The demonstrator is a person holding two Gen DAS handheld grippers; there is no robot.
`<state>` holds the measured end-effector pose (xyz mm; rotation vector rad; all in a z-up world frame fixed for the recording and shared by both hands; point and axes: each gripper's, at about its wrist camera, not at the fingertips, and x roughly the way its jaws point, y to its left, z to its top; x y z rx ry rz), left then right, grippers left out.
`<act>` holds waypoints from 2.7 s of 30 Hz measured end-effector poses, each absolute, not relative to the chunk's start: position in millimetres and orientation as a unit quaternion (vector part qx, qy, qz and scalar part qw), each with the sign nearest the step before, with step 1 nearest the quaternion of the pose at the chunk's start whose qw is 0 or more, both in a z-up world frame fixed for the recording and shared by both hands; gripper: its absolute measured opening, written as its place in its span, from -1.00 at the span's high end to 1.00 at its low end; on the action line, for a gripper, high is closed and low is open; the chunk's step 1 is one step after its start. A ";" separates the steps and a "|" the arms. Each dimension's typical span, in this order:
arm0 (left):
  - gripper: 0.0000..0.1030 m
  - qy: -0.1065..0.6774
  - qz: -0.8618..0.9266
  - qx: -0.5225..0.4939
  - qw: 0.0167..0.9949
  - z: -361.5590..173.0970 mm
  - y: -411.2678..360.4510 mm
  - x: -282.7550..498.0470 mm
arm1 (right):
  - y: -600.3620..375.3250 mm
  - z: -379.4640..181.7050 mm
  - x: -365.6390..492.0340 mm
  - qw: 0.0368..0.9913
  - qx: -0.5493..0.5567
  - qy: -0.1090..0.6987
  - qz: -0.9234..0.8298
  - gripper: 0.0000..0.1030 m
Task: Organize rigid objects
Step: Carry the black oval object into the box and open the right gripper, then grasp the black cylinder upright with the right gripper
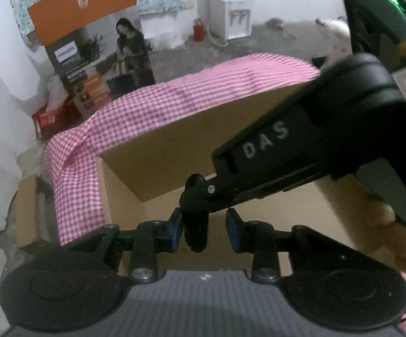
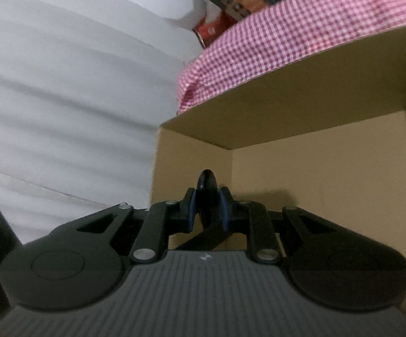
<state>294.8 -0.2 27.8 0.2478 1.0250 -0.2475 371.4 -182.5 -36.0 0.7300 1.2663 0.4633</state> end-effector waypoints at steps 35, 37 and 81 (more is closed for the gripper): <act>-0.65 0.330 -0.130 0.062 0.933 148.0 25.6 163.9 | -269.3 84.3 234.4 0.819 0.319 0.412 0.239 -0.03; -0.73 0.333 -0.142 0.062 0.930 147.1 21.1 143.2 | -279.8 91.5 194.9 0.830 0.305 0.403 0.237 -0.07; -0.08 0.474 -0.341 0.042 0.810 -55.0 -142.3 56.5 | -299.6 -46.1 37.0 0.795 0.256 0.544 0.084 0.58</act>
